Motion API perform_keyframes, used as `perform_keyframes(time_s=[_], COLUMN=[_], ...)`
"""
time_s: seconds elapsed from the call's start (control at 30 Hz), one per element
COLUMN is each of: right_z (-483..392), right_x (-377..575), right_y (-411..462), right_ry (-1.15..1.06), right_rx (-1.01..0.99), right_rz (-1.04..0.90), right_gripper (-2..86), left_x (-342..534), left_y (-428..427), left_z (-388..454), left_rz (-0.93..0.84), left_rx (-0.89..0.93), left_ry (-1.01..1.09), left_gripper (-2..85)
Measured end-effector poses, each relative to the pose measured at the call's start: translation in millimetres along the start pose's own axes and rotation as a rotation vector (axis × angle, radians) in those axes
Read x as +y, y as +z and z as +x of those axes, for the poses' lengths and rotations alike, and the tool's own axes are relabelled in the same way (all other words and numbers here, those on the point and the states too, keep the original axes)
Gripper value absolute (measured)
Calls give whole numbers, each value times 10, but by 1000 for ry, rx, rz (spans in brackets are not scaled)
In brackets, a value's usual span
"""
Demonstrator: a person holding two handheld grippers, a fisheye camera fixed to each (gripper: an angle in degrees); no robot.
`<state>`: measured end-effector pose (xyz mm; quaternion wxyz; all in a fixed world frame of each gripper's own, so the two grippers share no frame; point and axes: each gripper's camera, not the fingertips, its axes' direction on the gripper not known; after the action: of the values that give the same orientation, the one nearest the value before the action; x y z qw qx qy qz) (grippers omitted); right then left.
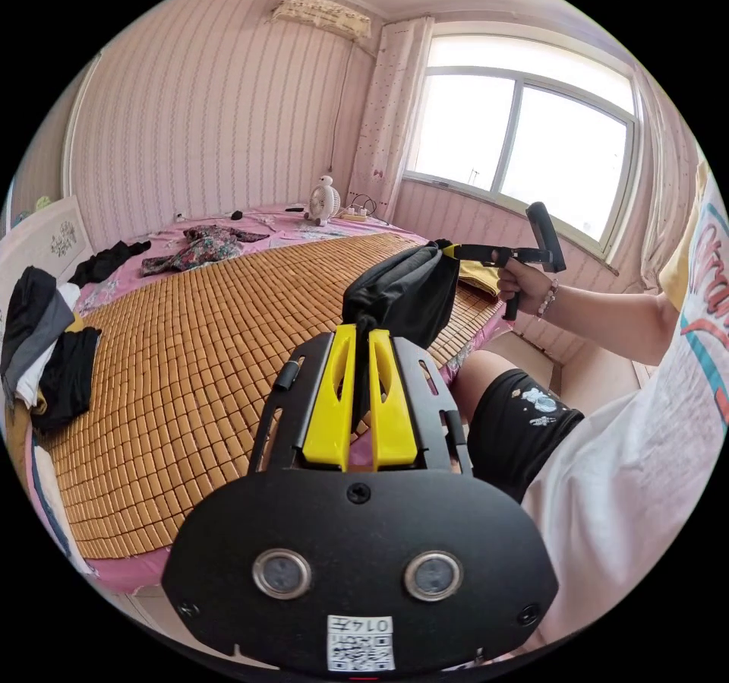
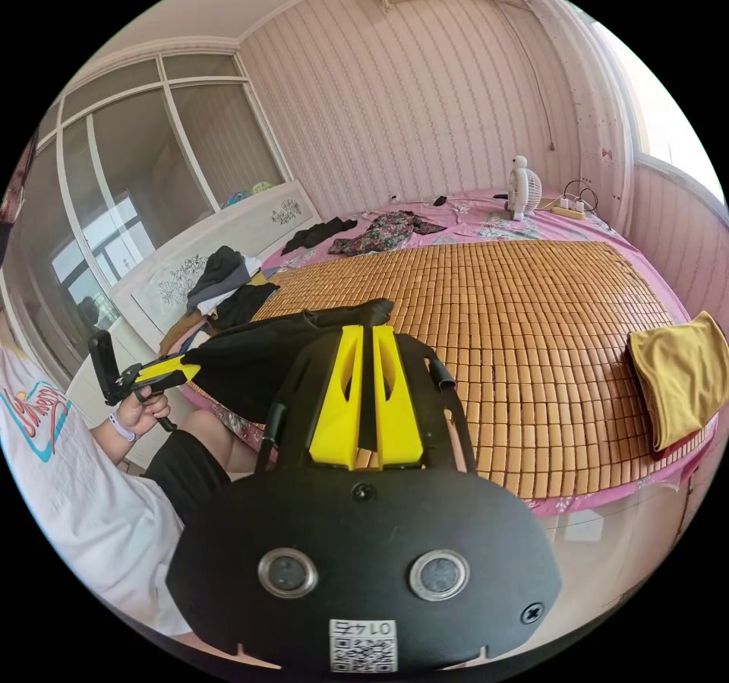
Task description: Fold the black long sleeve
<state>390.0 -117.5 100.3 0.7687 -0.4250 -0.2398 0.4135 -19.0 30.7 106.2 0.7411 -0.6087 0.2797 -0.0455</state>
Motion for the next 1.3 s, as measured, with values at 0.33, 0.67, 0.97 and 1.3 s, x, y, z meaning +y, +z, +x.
perform_keyframes(time_s=[0.33,0.67,0.97,1.3], right_z=[284,1342,3799,2765], right_x=[713,428,-1073,1889], right_y=[-1830,-3067,-2549,-1321], right_ry=[66,47,451,514], right_rx=[177,402,646,708], right_rz=[242,288,-43,-260], right_gripper=[11,16,40,24], left_x=[-472,-1523,-2836,-1323], left_y=[64,1146,3166,2747], left_z=[899,1864,2480,1283], left_rz=[12,-24,-148,-364], left_rx=[169,549,356,383], left_ry=[208,284,187,26], left_gripper=[11,10,64,-4])
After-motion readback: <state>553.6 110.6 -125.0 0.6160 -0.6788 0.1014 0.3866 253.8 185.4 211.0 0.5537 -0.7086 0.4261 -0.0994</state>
